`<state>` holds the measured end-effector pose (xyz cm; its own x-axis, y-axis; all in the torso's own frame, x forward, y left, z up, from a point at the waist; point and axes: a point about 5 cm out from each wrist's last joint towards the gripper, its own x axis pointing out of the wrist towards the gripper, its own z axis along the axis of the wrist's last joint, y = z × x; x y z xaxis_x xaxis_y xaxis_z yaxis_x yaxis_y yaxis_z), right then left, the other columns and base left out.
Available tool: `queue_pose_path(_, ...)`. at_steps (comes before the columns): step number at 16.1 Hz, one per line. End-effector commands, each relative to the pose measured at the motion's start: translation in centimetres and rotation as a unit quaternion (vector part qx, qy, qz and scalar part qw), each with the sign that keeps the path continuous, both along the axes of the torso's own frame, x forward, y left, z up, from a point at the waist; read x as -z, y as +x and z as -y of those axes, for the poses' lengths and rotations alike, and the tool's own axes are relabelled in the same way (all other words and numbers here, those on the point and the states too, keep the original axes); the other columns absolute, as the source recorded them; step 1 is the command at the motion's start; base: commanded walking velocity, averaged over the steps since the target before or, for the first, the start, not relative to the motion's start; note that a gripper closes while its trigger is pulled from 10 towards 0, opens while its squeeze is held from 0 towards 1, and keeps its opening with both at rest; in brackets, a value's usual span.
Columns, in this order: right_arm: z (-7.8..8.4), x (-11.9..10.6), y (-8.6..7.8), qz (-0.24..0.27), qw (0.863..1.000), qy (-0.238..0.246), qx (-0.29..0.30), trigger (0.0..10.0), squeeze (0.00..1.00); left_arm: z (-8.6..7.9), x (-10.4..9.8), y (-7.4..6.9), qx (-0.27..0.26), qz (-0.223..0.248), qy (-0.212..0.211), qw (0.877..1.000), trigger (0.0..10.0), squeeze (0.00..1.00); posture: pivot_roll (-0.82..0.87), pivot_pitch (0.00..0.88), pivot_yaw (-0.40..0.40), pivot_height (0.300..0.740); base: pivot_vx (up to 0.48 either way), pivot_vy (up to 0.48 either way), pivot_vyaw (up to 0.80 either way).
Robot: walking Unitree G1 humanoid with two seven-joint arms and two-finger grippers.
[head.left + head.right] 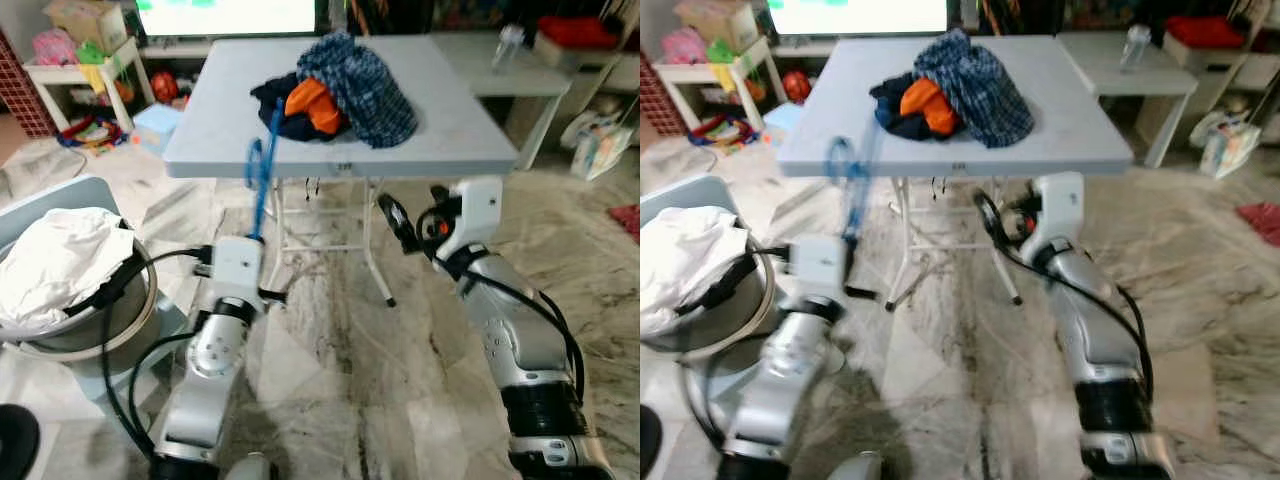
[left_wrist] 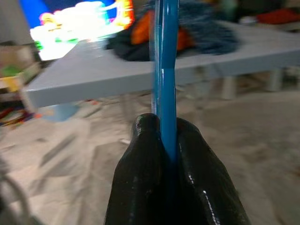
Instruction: Hang hanger
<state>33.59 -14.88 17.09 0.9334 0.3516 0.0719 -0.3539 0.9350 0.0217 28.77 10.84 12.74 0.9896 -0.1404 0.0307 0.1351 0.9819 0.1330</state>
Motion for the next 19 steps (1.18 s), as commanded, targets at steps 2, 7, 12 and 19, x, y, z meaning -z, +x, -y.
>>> queue_pose_path(2, -0.7, -0.9, 0.0, 0.023, 0.999, -0.014, -0.028, 10.0, 0.00, -0.6, 0.0, 0.4, 0.006, -0.006, 0.004, 1.000, 10.0, 0.00, 0.05, 0.051, -0.029, 0.740, 0.000, 0.000, 0.00)
queue_pose_path(7, -0.3, -0.6, -0.2, 0.038, 0.998, -0.039, -0.031, 10.0, 0.00, -0.7, 0.5, 0.9, 0.015, -0.024, 0.004, 1.000, 10.0, 0.00, 0.04, 0.068, -0.024, 0.740, 0.000, 0.000, 0.00)
queue_pose_path(12, 1.9, 0.3, -0.7, 0.045, 0.962, -0.229, -0.142, 10.0, 0.00, -0.7, 4.2, -0.5, 0.191, -0.159, 0.067, 0.966, 10.0, 0.00, 0.04, 0.084, -0.031, 0.740, 0.000, 0.000, 0.00)
queue_pose_path(19, 5.8, 2.2, -2.8, -0.040, 0.868, -0.403, -0.289, 10.0, 0.00, 1.9, 3.3, -3.5, 0.430, -0.141, 0.095, 0.887, 10.0, 0.00, 0.02, 0.080, -0.038, 0.740, 0.000, 0.000, 0.00)
